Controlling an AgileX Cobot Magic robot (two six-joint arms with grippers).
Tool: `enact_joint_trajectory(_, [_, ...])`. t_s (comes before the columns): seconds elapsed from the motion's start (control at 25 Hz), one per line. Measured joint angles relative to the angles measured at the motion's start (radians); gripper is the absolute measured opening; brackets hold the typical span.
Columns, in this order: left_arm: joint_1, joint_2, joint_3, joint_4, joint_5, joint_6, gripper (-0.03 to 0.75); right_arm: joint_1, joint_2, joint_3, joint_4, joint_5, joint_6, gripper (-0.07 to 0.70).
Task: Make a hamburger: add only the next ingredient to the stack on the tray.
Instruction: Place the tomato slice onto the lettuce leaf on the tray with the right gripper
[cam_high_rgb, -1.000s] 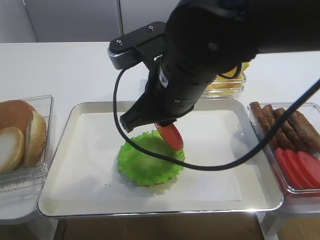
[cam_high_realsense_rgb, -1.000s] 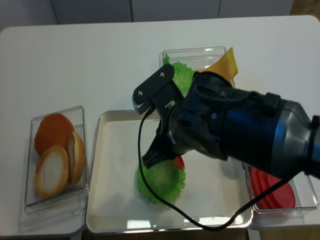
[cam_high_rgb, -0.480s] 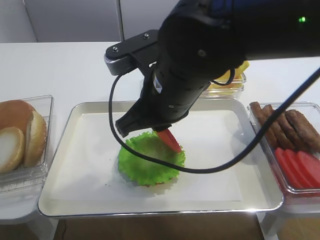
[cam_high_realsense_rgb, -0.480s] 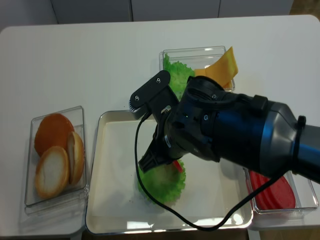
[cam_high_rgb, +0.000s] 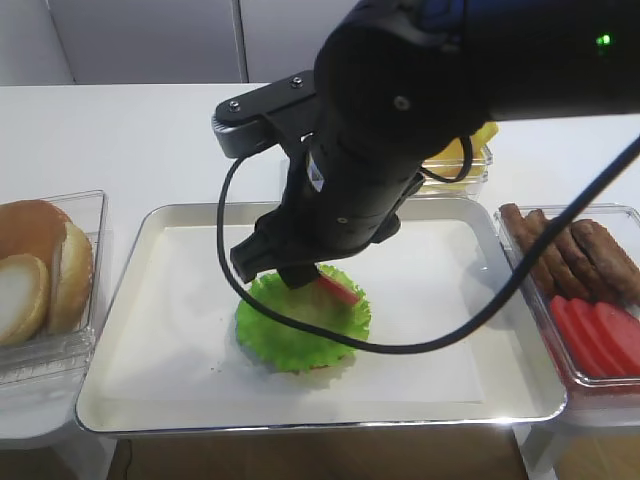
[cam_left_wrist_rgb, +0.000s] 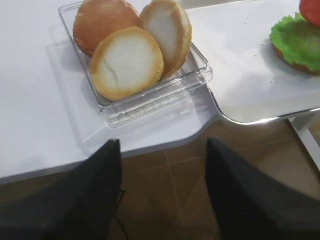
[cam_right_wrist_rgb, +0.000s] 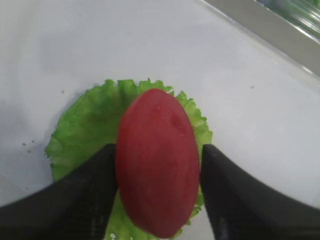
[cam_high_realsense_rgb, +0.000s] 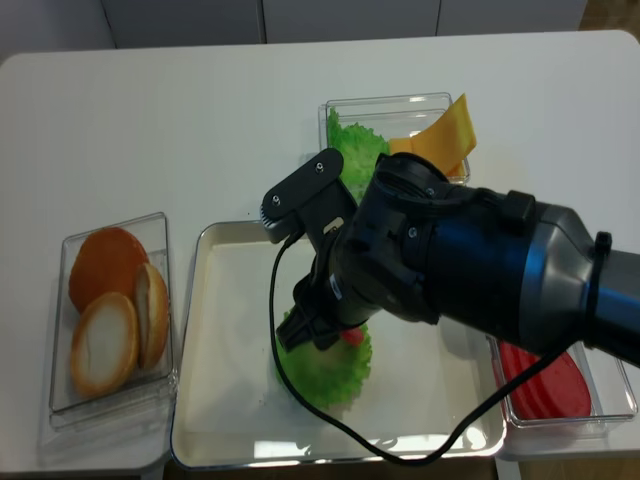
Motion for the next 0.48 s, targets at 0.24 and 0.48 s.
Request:
enact_joint_trajectory(0.24, [0.000,0.000,0.000,0.000,0.000,0.000,0.402,0.000,0.000,0.000,0.040,0.022,0.002,0.556])
enact_joint_trajectory(0.48, [0.000,0.000,0.000,0.000,0.000,0.000,0.402,0.000,0.000,0.000,0.094,0.030,0.030,0.679])
